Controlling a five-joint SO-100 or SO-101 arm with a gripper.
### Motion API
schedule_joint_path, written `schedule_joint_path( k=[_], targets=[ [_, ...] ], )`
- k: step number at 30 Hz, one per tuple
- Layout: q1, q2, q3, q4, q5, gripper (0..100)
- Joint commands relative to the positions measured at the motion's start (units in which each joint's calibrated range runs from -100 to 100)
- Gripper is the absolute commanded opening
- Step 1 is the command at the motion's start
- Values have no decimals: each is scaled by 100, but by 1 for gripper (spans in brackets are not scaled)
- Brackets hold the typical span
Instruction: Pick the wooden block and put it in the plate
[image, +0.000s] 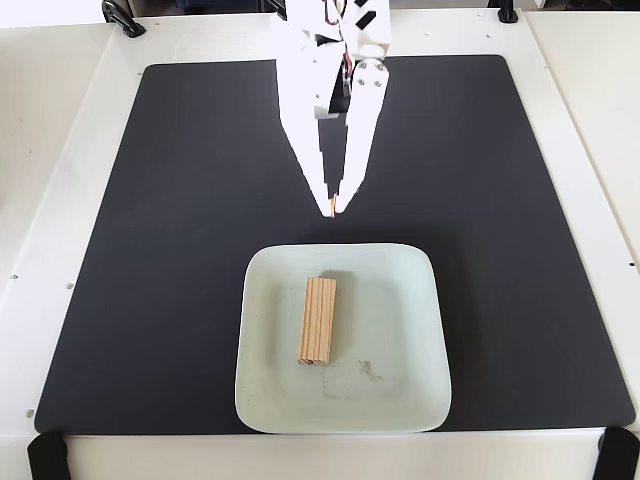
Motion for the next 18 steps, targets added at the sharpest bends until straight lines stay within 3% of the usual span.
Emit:
schedule_joint_path(
  k=[1,18],
  targets=[
    [30,-1299,998,-44,-26,1],
    [130,-7189,6297,221,-37,1]
  ],
)
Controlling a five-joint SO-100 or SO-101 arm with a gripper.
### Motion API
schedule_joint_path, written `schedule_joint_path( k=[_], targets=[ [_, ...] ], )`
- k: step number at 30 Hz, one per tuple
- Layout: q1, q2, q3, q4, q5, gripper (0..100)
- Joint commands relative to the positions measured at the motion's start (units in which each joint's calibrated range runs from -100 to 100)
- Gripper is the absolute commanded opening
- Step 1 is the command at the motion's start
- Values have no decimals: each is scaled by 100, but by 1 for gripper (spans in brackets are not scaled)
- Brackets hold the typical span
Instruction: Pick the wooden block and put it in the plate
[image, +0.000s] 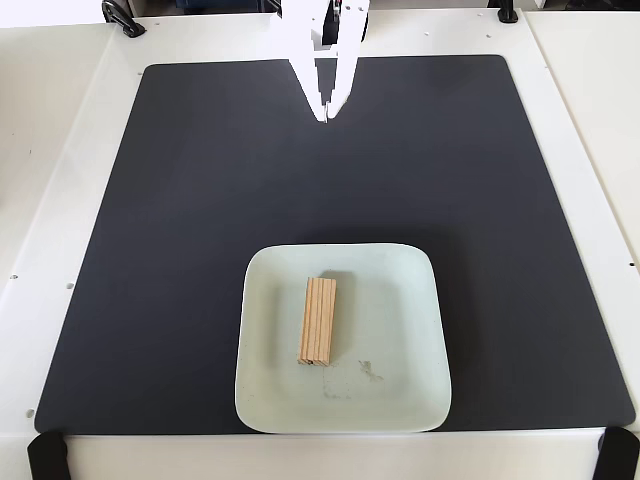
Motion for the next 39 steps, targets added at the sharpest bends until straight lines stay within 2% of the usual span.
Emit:
schedule_joint_path(
  k=[1,10,17,20,24,28,39],
  targets=[
    [40,-1055,359,549,-100,1],
    [-38,-2233,359,2945,-95,1],
    [-49,-3089,350,5799,-95,1],
    [-60,-3097,350,6506,-95,1],
    [-430,-3097,350,7010,-95,1],
    [-743,-3080,350,7036,-138,1],
    [-743,-3072,341,7036,-122,1]
  ],
)
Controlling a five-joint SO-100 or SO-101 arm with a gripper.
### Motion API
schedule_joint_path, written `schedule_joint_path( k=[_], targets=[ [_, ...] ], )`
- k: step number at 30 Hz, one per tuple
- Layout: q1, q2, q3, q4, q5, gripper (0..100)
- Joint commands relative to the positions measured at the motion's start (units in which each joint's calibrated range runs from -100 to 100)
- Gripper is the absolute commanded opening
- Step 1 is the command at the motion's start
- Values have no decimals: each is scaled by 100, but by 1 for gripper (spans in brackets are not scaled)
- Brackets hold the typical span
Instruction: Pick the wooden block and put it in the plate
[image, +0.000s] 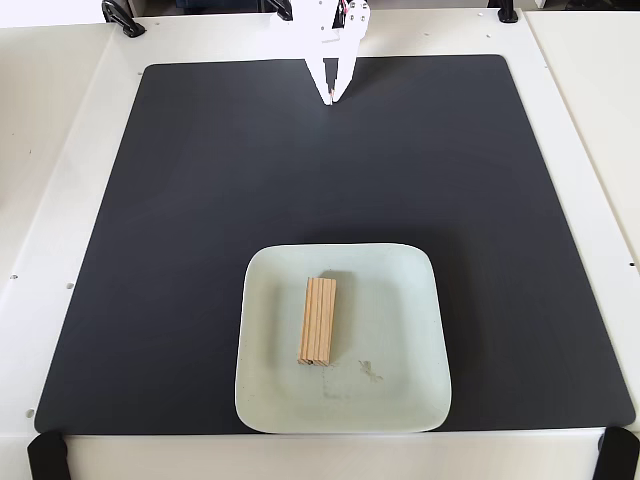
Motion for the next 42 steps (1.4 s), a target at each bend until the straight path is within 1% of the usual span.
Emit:
schedule_joint_path(
  k=[1,42],
  targets=[
    [45,-9,25,38,14,1],
    [0,-9,25,47,-7,1]
  ],
)
